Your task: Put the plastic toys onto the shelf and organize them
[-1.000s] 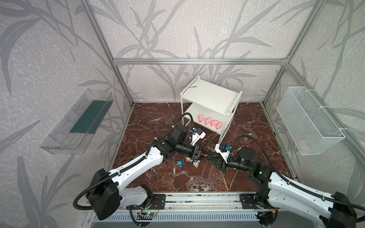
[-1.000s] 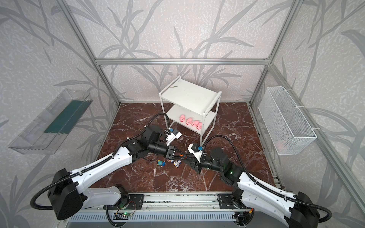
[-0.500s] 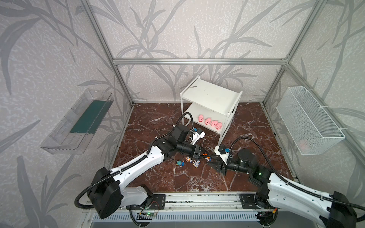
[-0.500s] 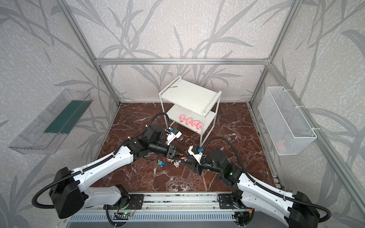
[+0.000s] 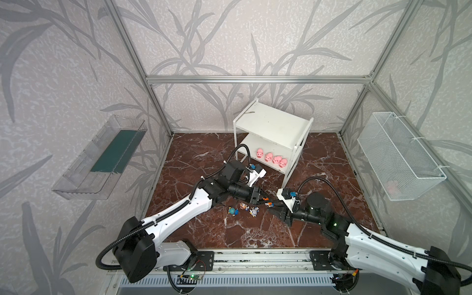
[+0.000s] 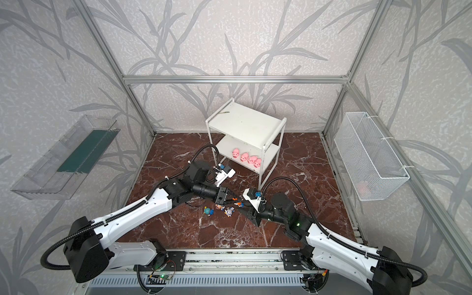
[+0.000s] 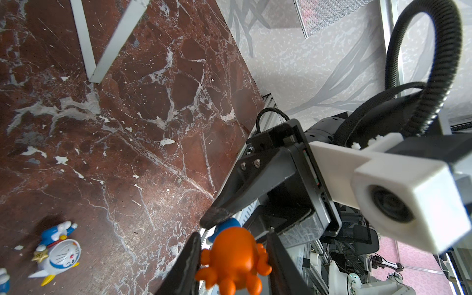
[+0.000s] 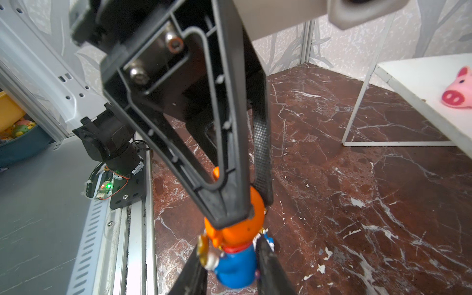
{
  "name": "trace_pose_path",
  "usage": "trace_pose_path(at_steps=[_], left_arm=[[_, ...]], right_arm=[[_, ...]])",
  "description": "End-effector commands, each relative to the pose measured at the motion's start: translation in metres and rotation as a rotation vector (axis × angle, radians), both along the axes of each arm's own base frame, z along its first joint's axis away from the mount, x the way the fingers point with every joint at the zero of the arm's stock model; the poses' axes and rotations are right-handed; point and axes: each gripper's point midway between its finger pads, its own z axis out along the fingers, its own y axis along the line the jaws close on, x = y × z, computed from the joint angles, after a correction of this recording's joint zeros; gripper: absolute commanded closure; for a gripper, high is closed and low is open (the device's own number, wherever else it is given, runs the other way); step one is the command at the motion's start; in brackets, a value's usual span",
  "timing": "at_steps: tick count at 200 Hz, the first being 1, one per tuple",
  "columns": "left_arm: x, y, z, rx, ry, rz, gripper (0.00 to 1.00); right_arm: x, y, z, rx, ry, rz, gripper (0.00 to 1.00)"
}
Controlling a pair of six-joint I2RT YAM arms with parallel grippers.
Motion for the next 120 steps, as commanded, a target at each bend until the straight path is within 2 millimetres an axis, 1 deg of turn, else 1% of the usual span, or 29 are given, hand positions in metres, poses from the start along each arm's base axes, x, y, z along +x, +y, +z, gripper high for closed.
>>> trace_pose_path(at_steps=[1, 33, 51, 67, 93, 104, 120], left_arm=[[-0.002, -0.001, 0.012, -0.017, -0.015, -0.023, 0.7], [-0.003, 0.0, 0.011, -0.014, -0.014, -0.03, 0.7], [-0.004, 0.0, 0.012, -0.014, -0.018, -0.032, 0.68], [-0.004, 0.0, 0.014, -0.022, -0.025, -0.033, 0.62], [-0.006, -0.001, 0.02, -0.053, -0.049, -0.036, 0.49], [-0.007, -0.002, 0.023, -0.069, -0.064, -0.035, 0.45], [-0.007, -0.002, 0.028, -0.091, -0.087, -0.029, 0.43]], right_arm=[[0.002, 0.002, 0.007, 0.022, -0.031, -0.002, 0.72], [0.002, 0.003, 0.008, 0.027, -0.034, 0.0, 0.77], [0.002, 0.003, 0.009, 0.03, -0.033, 0.001, 0.79], [0.004, 0.003, 0.01, 0.035, -0.031, -0.008, 0.79], [0.006, 0.004, 0.014, 0.065, -0.02, -0.025, 0.79], [0.007, 0.004, 0.017, 0.088, -0.008, -0.034, 0.8], [0.009, 0.004, 0.022, 0.12, 0.004, -0.05, 0.8]])
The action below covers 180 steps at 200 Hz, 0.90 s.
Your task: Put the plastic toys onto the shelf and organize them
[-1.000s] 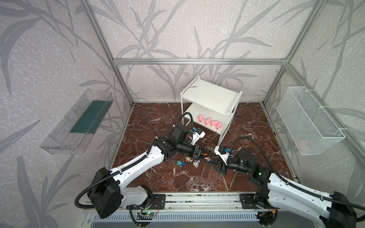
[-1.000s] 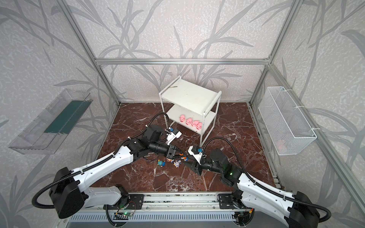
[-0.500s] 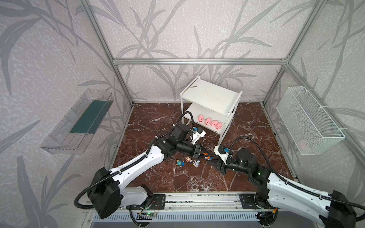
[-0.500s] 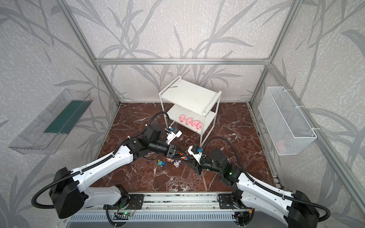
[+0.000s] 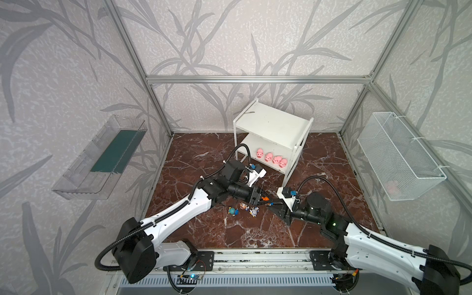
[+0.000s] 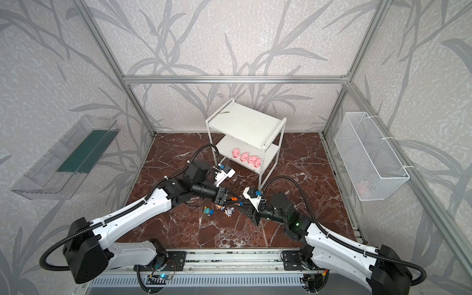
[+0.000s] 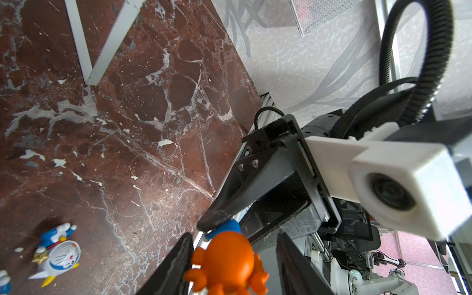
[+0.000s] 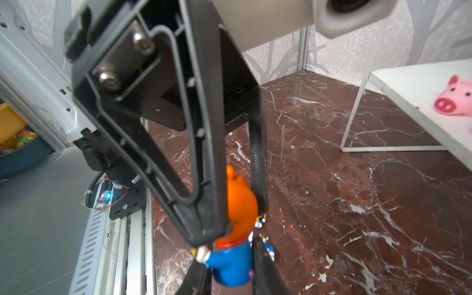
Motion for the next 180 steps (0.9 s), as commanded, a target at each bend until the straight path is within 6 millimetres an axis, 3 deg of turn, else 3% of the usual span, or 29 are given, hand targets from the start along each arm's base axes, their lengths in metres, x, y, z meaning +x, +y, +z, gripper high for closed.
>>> trace_pose_path(at_steps=[1, 80, 128, 180], left_arm=[[-0.004, -0.002, 0.022, -0.076, -0.065, -0.015, 0.43], [-0.004, -0.006, 0.018, -0.079, -0.11, 0.014, 0.47], [-0.002, -0.003, 0.016, -0.054, -0.124, 0.027, 0.61], [-0.009, -0.003, 0.025, -0.107, -0.156, -0.002, 0.58]], right_arm=[[0.005, 0.001, 0.015, 0.079, 0.003, -0.033, 0.8], [0.017, 0.001, 0.016, 0.11, 0.061, -0.097, 0.8], [0.017, 0.0, 0.01, 0.085, 0.059, -0.101, 0.8], [0.02, 0.003, 0.005, 0.089, 0.096, -0.104, 0.8]])
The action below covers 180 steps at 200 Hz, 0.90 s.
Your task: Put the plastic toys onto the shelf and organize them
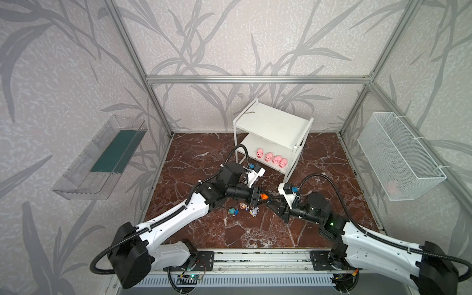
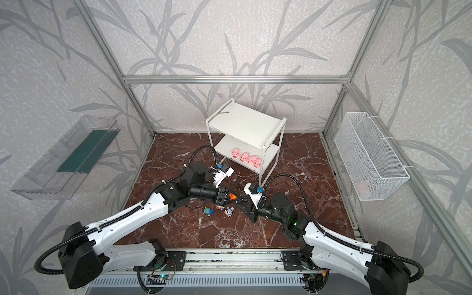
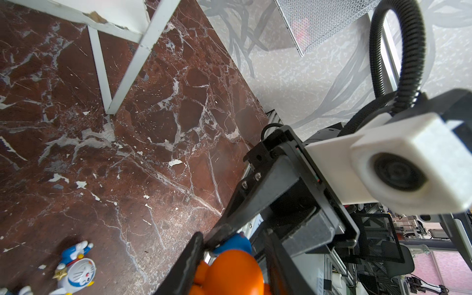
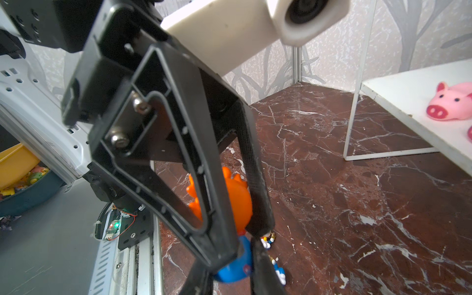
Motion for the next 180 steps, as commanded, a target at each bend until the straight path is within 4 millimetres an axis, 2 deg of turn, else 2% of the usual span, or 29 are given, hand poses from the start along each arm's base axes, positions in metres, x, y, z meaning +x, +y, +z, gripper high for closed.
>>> trace_pose_path(at_steps=[1, 31, 75, 106, 159, 161, 162, 165, 168, 169, 180], left_arm=[[-0.015, -0.002, 0.022, -0.084, -0.056, -0.069, 0.57], [-0.019, 0.0, 0.023, -0.095, -0.068, -0.082, 0.58], [-0.019, 0.001, 0.024, -0.084, -0.07, -0.081, 0.71], [-0.011, 0.003, 0.023, -0.019, -0.074, -0.051, 0.74], [0.011, 0.016, 0.034, 0.207, -0.125, -0.004, 0.74], [0.01, 0.018, 0.03, 0.231, -0.115, -0.006, 0.74], [0.012, 0.016, 0.035, 0.223, -0.129, -0.004, 0.74], [0.013, 0.019, 0.031, 0.254, -0.122, -0.004, 0.74], [0.017, 0.018, 0.037, 0.257, -0.143, -0.002, 0.74], [0.015, 0.02, 0.032, 0.278, -0.13, -0.005, 0.74], [0.023, 0.023, 0.04, 0.338, -0.157, -0.008, 0.74]], right_arm=[[0.009, -0.002, -0.005, -0.004, 0.033, -0.047, 0.81], [0.009, 0.0, -0.008, -0.004, 0.057, -0.04, 0.8], [0.009, 0.001, -0.011, -0.012, 0.068, -0.036, 0.79], [0.008, 0.0, -0.013, -0.028, 0.068, -0.033, 0.74], [0.002, -0.01, -0.024, -0.1, 0.057, -0.033, 0.51], [0.001, -0.01, -0.024, -0.103, 0.057, -0.033, 0.5], [0.001, -0.011, -0.025, -0.108, 0.056, -0.033, 0.5], [0.001, -0.013, -0.026, -0.116, 0.054, -0.036, 0.48], [0.001, -0.014, -0.026, -0.123, 0.051, -0.04, 0.47], [0.001, -0.014, -0.026, -0.123, 0.051, -0.04, 0.47], [-0.001, -0.02, -0.028, -0.149, 0.043, -0.053, 0.42]])
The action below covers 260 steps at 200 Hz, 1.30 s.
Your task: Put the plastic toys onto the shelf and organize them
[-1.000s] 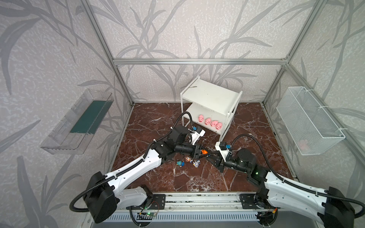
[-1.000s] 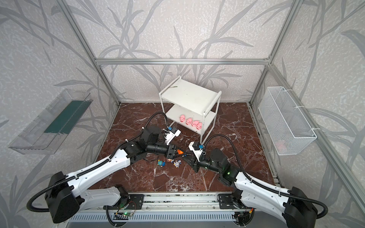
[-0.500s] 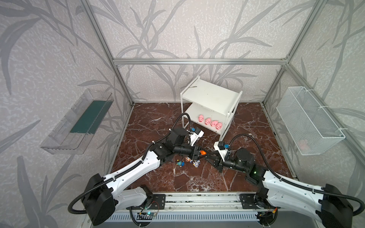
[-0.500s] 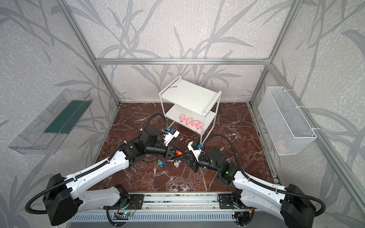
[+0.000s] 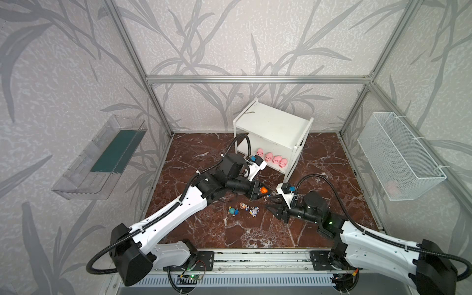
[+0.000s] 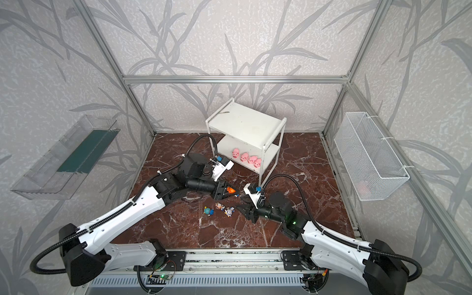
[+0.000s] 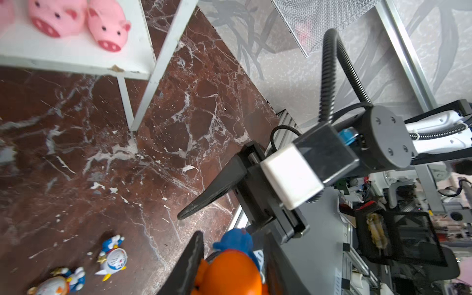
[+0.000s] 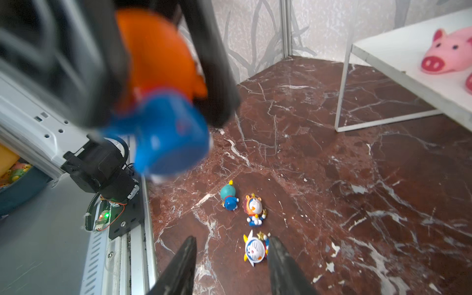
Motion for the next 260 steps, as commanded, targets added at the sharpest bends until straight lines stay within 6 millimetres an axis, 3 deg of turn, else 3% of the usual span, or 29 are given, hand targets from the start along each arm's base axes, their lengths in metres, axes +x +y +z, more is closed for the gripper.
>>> trace_pose_path(at_steps=[1, 50, 68, 109, 133, 173, 215, 260], left_arm=[[0.006, 0.018, -0.01, 0.224, -0.029, -0.01, 0.74], [0.045, 0.018, 0.041, 0.39, -0.167, -0.008, 0.74], [0.047, 0.011, 0.051, 0.392, -0.17, -0.049, 0.76], [0.03, -0.001, 0.04, 0.35, -0.072, -0.137, 0.77], [0.017, -0.002, 0.039, 0.287, -0.019, -0.133, 0.77], [-0.01, -0.001, 0.036, 0.187, 0.077, -0.124, 0.75], [-0.019, -0.003, 0.036, 0.048, 0.123, -0.064, 0.76], [-0.022, 0.001, 0.014, 0.043, 0.175, -0.022, 0.76]], right_arm=[[-0.002, -0.013, -0.003, -0.066, -0.028, -0.026, 0.42], [-0.002, -0.043, 0.001, -0.115, -0.079, -0.124, 0.28], [-0.001, -0.049, 0.011, -0.099, -0.124, -0.147, 0.24], [-0.004, -0.041, 0.055, -0.013, -0.327, -0.097, 0.21], [-0.004, -0.038, 0.071, 0.034, -0.463, -0.094, 0.19], [-0.01, -0.024, 0.083, 0.059, -0.634, -0.045, 0.18], [-0.012, -0.006, 0.093, 0.087, -0.661, -0.03, 0.2], [-0.019, 0.014, 0.1, 0.082, -0.699, -0.036, 0.25]])
